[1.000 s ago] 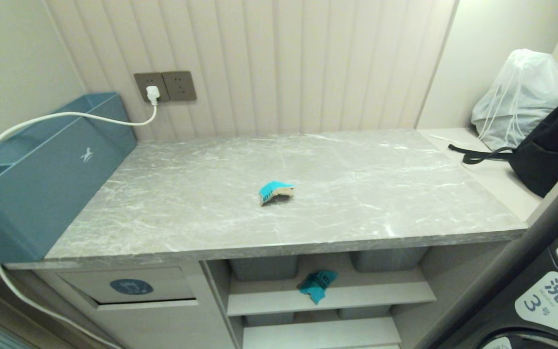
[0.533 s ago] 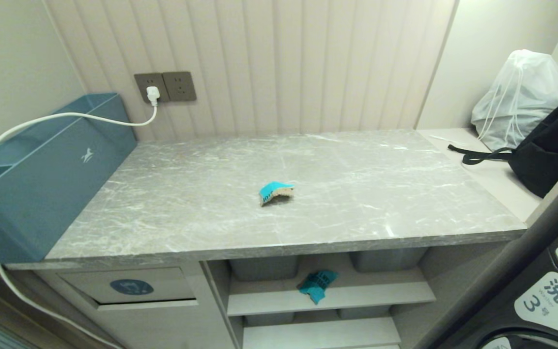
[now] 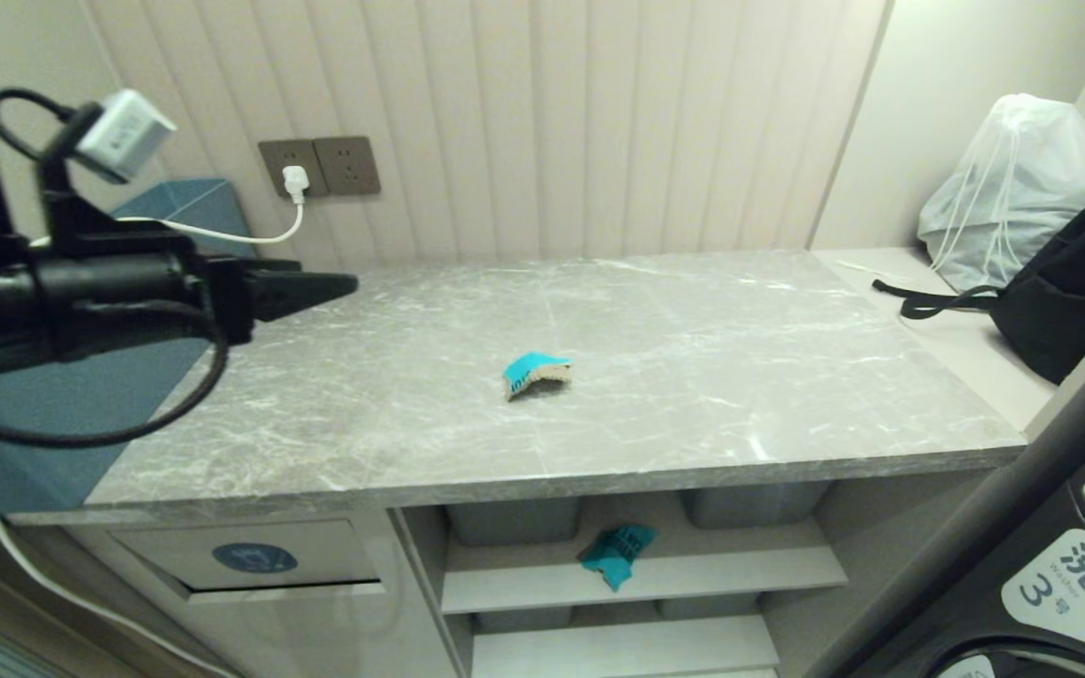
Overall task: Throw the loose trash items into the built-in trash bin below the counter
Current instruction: Pick up the garbage
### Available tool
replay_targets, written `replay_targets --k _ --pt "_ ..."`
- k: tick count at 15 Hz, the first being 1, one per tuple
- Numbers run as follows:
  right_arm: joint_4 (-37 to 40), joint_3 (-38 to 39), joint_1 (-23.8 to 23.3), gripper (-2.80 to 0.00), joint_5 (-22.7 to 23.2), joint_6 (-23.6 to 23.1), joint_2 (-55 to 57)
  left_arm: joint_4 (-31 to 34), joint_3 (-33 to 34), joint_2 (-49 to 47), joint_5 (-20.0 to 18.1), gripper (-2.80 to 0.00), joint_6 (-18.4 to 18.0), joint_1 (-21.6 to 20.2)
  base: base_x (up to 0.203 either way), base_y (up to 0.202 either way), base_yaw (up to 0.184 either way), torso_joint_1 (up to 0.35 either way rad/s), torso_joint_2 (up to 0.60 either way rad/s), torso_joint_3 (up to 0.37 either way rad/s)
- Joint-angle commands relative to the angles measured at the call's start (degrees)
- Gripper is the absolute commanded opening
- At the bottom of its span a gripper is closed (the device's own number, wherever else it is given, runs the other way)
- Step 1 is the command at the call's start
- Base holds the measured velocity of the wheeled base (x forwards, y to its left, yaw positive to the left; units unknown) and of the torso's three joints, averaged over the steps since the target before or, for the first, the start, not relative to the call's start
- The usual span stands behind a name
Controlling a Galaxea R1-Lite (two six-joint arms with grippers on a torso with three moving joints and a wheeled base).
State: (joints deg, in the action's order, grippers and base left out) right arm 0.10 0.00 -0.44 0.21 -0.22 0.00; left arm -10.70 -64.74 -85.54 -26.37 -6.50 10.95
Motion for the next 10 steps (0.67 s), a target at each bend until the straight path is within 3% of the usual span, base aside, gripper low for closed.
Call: replay_targets --k 1,3,5,8,10 --pt "-0.01 0.0 0.0 -2.8 0.06 -0.05 0.0 -0.92 -4.63 -13.71 -0.32 0.0 -7.07 2.78 0.0 0.0 0.0 0.0 0.0 0.0" --pt "-0.01 0.0 0.0 -2.8 0.06 -0.13 0.0 -3.33 -9.34 -20.9 -0.33 0.0 -12.04 7.28 0.0 0.0 0.0 0.0 0.0 0.0" --pt "-0.01 0.0 0.0 -2.8 0.06 -0.13 0.0 -5.68 -13.22 -27.55 1.8 0.0 -13.26 10.59 0.0 0.0 0.0 0.0 0.0 0.0" --pt "-0.01 0.0 0.0 -2.8 0.06 -0.18 0.0 -6.88 -16.3 -31.37 7.41 0.0 -16.9 13.06 0.0 0.0 0.0 0.0 0.0 0.0" --pt "-0.1 0.0 0.0 -2.8 0.06 -0.22 0.0 -6.9 -16.6 -32.97 13.59 0.0 -22.16 13.72 0.0 0.0 0.0 0.0 0.0 0.0"
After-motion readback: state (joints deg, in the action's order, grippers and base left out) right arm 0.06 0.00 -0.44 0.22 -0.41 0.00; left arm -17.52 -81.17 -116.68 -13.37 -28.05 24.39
